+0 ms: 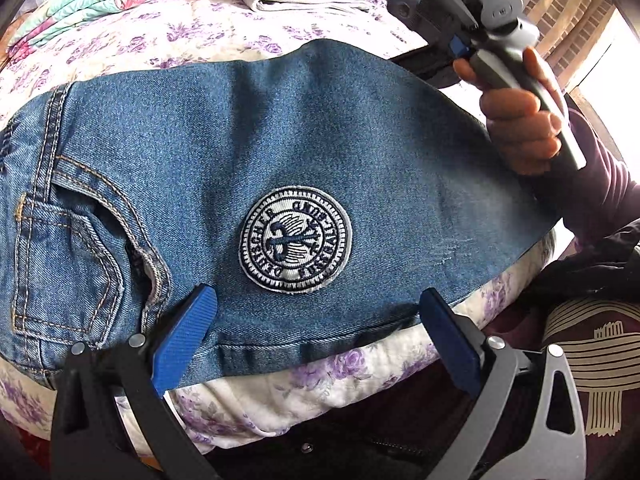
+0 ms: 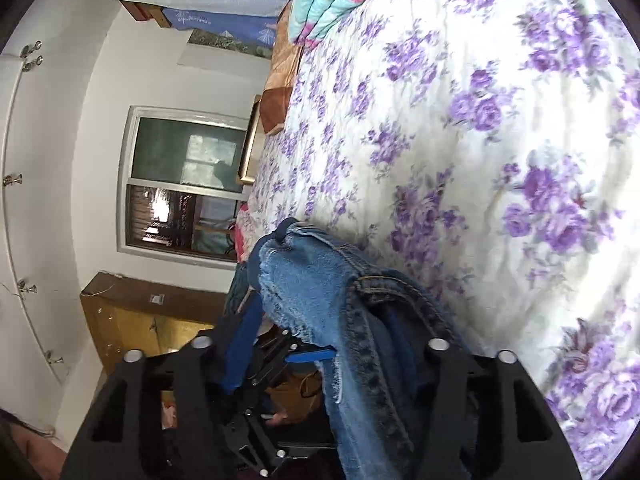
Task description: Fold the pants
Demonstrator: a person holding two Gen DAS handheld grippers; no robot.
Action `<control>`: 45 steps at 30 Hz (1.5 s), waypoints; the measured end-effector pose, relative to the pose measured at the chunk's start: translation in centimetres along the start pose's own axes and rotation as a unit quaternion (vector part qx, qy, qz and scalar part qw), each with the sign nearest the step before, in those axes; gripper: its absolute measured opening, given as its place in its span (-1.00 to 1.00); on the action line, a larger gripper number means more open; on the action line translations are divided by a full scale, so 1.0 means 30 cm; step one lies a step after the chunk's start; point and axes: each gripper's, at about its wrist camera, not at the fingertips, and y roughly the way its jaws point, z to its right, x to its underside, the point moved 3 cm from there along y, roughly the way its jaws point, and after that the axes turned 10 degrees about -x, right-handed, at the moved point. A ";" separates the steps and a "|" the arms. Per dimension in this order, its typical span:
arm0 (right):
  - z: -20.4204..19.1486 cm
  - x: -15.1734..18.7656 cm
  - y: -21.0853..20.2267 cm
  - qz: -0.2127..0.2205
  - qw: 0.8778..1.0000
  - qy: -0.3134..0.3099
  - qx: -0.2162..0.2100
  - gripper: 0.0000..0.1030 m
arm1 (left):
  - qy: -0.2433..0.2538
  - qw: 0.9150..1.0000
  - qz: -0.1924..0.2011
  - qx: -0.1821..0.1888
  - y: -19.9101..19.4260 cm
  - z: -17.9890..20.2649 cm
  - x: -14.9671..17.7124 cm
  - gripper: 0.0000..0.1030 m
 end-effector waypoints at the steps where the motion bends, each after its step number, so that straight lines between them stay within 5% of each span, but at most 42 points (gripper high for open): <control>1: 0.011 0.004 -0.012 0.013 1.000 0.001 0.008 -0.32 | 0.001 1.000 0.001 0.000 0.001 0.000 0.001 0.90; 3: 0.033 0.008 -0.033 0.036 0.998 -0.008 0.047 -0.63 | 0.002 1.000 0.003 0.001 -0.002 0.001 0.000 0.90; 5: 0.050 0.005 -0.059 0.051 0.993 -0.024 0.102 -0.66 | 0.002 1.000 0.006 0.003 -0.006 -0.005 0.008 0.90; 10: 0.014 -0.008 -0.049 0.038 0.957 -0.132 0.257 -0.67 | 0.003 1.000 0.015 0.007 -0.019 -0.013 0.031 0.90; 13: 0.016 -0.050 -0.065 -0.007 0.965 -0.113 0.235 -0.62 | 0.003 1.000 0.018 0.009 -0.033 -0.018 0.050 0.90; 16: -0.082 -0.067 -0.193 0.060 0.955 -0.134 0.257 -0.07 | -0.009 1.000 0.020 0.018 -0.061 -0.031 0.037 0.90; 18: -0.188 -0.016 -0.285 0.110 0.955 -0.149 0.232 0.00 | -0.010 0.999 0.035 0.006 -0.105 -0.047 0.017 0.90; 22: -0.284 0.140 -0.246 0.119 0.964 -0.150 0.186 -0.01 | -0.015 0.994 0.105 -0.015 -0.224 -0.092 -0.039 0.90; 25: -0.158 0.205 -0.164 0.143 0.958 -0.105 0.224 -0.08 | -0.068 0.989 0.111 -0.075 -0.186 -0.214 -0.084 0.89; 27: -0.023 0.213 -0.162 0.178 0.951 -0.068 0.244 -0.59 | -0.125 0.986 0.093 -0.052 -0.118 -0.326 -0.083 0.76; 28: 0.044 0.218 -0.175 0.200 0.948 -0.062 0.239 -1.00 | -0.128 0.985 0.106 -0.046 -0.114 -0.347 -0.069 0.67; 30: 0.091 0.225 -0.202 0.231 0.955 -0.068 0.175 -1.00 | -0.104 0.986 0.116 -0.060 -0.120 -0.333 -0.045 0.63; 34: 0.027 0.233 -0.175 0.217 0.947 -0.098 0.217 -0.87 | -0.088 0.985 0.119 -0.086 -0.122 -0.298 -0.031 0.67; 35: -0.002 0.249 -0.181 0.218 0.942 -0.105 0.231 -0.65 | -0.092 0.985 0.118 -0.088 -0.129 -0.293 -0.040 0.68; 37: -0.077 0.301 -0.209 0.227 0.929 -0.131 0.262 -0.17 | -0.098 0.984 0.119 -0.092 -0.151 -0.274 -0.043 0.70; 41: -0.200 0.489 -0.322 0.250 0.877 -0.180 0.369 -0.12 | -0.062 0.986 0.132 -0.077 -0.204 -0.137 -0.015 0.78; 43: -0.199 0.582 -0.387 0.266 0.839 -0.177 0.441 0.07 | -0.041 0.987 0.140 -0.062 -0.216 -0.050 0.004 0.86; 45: -0.171 0.668 -0.458 0.283 0.787 -0.163 0.523 0.27 | -0.012 0.988 0.138 -0.064 -0.197 0.027 0.010 0.86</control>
